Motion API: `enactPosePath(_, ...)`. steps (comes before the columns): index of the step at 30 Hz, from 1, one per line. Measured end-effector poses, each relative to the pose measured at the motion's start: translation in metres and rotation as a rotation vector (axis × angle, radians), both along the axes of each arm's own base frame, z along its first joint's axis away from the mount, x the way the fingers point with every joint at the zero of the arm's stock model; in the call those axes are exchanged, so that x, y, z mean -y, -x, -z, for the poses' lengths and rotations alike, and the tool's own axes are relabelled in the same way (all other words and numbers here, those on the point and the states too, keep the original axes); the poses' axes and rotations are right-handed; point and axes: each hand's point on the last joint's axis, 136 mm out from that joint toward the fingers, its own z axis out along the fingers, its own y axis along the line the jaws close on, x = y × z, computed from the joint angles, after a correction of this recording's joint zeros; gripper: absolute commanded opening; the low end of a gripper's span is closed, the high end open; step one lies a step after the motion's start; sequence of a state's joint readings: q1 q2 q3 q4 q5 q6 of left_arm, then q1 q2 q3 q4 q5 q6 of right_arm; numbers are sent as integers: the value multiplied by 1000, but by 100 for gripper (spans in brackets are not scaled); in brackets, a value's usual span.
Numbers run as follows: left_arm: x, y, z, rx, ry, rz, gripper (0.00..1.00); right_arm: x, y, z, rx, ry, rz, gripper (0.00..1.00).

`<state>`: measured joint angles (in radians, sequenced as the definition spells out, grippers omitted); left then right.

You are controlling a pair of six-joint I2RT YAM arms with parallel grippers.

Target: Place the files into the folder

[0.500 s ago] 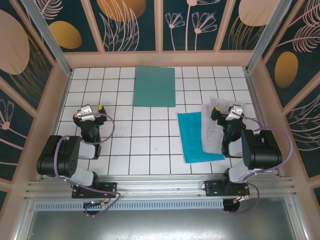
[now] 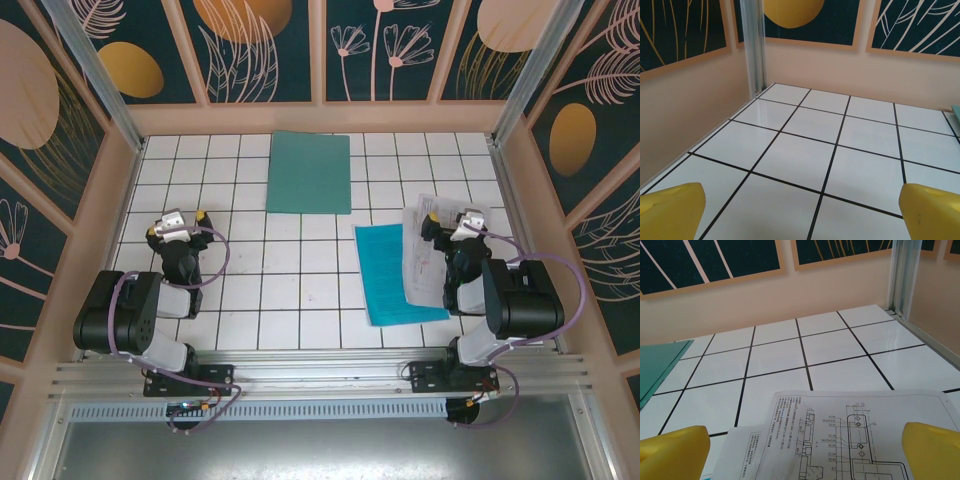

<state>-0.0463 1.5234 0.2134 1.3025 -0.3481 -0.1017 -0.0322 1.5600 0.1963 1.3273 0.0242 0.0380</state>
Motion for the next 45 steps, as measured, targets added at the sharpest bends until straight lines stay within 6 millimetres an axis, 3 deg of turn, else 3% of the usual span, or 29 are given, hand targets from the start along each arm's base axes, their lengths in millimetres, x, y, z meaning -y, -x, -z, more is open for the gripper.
enactPosePath(11, 0, 1, -1, -1, 0, 0, 99, 0, 2, -1, 8, 0, 3, 99)
enactPosePath(14, 1, 4, -11, 13, -2, -6, 99, 2, 19, -2, 28, 7, 37, 99)
enactPosePath(17, 3, 12, -39, 71, -1, -24, 99, 4, 36, -13, 65, 16, 80, 99)
enactPosePath(22, 3, 16, -103, 204, 19, -65, 99, 12, 42, -84, 259, 1, 167, 99)
enactPosePath(25, 4, 16, -145, 275, 42, -84, 99, 14, 33, -146, 355, -56, 215, 99)
enactPosePath(29, 3, -2, -201, 269, 159, -126, 99, 23, 12, -255, 415, -298, 251, 99)
enactPosePath(31, 5, -18, -231, 246, 263, -132, 99, 32, 11, -276, 402, -467, 269, 99)
enactPosePath(33, 11, -30, -247, 229, 388, -116, 99, 37, 10, -258, 334, -590, 246, 99)
enactPosePath(35, 23, -42, -236, 166, 473, -63, 90, 37, 8, -214, 201, -666, 252, 94)
enactPosePath(37, 39, -57, -206, 54, 538, -3, 87, 21, -1, -171, 30, -705, 247, 84)
enactPosePath(39, 63, -74, -156, -111, 603, 60, 84, -14, -10, -128, -183, -699, 205, 73)
enactPosePath(42, 96, -81, -85, -347, 678, 120, 70, -67, -18, -95, -392, -673, 94, 63)
enactPosePath(45, 125, -80, -34, -544, 722, 180, 65, -115, -23, -74, -528, -668, -31, 58)
